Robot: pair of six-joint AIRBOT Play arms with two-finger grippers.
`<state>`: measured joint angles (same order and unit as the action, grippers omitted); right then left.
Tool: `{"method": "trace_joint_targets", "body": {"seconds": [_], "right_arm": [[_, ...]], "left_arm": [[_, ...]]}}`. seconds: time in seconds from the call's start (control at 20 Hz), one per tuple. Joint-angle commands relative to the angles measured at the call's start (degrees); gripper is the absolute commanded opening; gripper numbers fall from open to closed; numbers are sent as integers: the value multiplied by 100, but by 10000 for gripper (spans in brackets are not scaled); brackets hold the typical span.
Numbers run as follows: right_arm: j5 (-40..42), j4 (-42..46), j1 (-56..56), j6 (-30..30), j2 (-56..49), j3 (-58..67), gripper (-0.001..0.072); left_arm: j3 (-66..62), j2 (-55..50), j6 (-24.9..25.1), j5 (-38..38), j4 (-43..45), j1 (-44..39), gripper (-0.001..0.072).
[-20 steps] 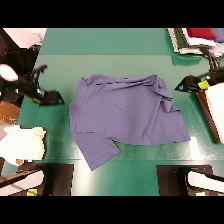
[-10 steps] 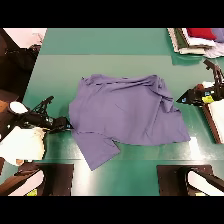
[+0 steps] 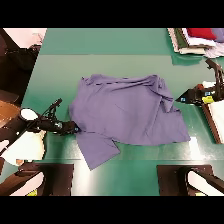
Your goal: Fold the shirts.
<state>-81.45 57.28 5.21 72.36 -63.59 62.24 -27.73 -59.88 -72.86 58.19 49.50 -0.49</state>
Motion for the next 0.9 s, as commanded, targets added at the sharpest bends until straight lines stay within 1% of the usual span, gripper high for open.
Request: {"method": "trace_joint_targets", "body": {"seconds": [0.0, 0.1, 0.2, 0.25, 0.35, 0.4, 0.45, 0.5, 0.6, 0.65, 0.85], "right_arm": [[-260, -17, 175, 4, 4, -4, 382], [-660, -7, 570, 2, 11, -52, 382], [-850, 122, 1134, 2, 140, -404, 382], [-848, 433, 1478, 2, 269, -693, 381], [-717, 1163, 2170, 2, 509, -1309, 383], [-671, 1335, 2533, 0, 566, -1626, 404], [-629, 1322, 2883, 0, 568, -1912, 526], [-516, 1292, 3204, 0, 533, -2186, 547], [-284, 1272, 3624, -7, 378, -2597, 544], [-205, 1233, 3729, -101, 306, -2745, 541], [210, 1115, 3600, -192, 81, -3058, 539]], "left_arm": [[-105, 13, -197, -68, -48, -170, 30], [-358, 13, -170, 179, -46, -173, 27], [-643, 13, -103, 354, -46, -173, 27], [-758, 13, -22, 435, -50, -173, 27], [-898, 13, -15, 485, -52, -173, 27], [-918, 13, -15, 476, -63, -173, 27], [-918, 13, -15, 468, -68, -173, 27], [-918, 13, -13, 459, -66, -173, 27], [-918, 13, -9, 435, -66, -173, 27], [-918, 13, 24, 420, -68, -173, 27], [-918, 13, 48, 350, -68, -173, 28]]}}
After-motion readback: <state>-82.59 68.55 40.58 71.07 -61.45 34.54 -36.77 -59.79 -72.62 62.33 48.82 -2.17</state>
